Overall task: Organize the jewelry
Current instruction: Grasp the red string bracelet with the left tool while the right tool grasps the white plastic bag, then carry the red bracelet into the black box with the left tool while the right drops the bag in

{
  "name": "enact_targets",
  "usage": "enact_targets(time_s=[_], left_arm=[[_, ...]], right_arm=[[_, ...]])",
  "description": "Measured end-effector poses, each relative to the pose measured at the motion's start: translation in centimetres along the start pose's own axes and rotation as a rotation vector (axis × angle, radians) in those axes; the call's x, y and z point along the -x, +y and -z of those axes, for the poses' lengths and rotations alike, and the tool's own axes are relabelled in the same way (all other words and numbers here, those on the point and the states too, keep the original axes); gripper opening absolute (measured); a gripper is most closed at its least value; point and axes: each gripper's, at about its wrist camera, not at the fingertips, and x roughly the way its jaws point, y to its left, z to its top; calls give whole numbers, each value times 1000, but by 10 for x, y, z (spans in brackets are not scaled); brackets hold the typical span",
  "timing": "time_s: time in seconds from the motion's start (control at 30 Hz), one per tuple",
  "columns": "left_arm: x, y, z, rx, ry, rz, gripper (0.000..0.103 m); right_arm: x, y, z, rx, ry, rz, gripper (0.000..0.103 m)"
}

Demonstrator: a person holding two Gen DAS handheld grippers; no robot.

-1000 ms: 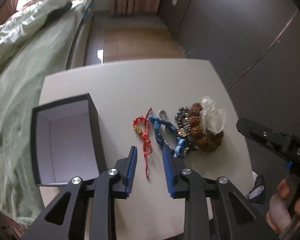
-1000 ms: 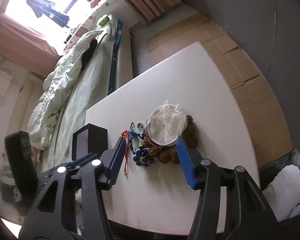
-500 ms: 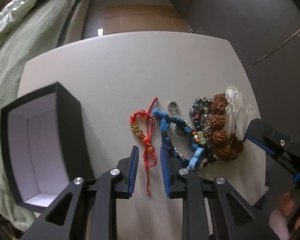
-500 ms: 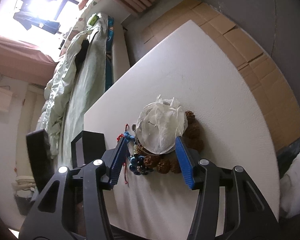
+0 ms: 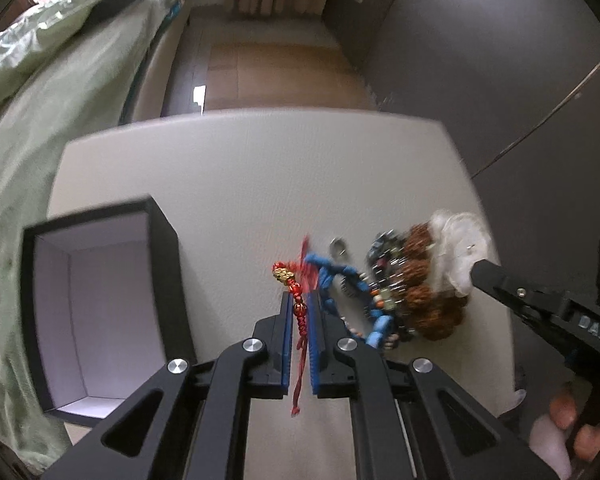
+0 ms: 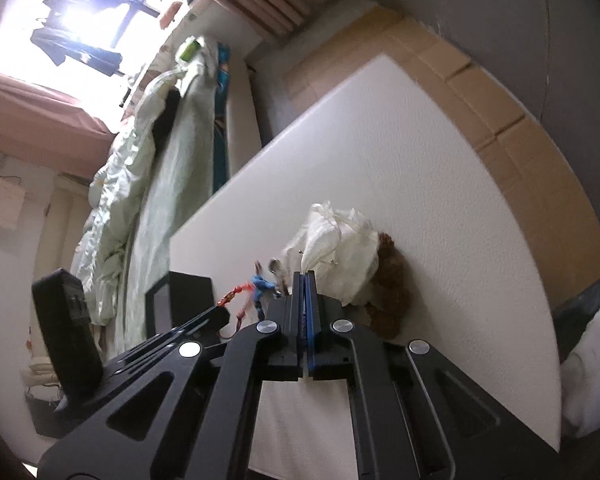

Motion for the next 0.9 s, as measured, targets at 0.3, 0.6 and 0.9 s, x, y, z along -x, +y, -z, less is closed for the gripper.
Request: enact_targets(time_s=[0.3,0.6,0.9], left_arm=[[57,6,6,10,-130,59,5],[109,28,11,65,-257,112,5],[134,62,16,134,-330,100,5]], right_arm=[[36,13,7,8,-106,-78,2],[67,45,19,61,-225,-159,2],[64,70,33,87,-244,-234,2]])
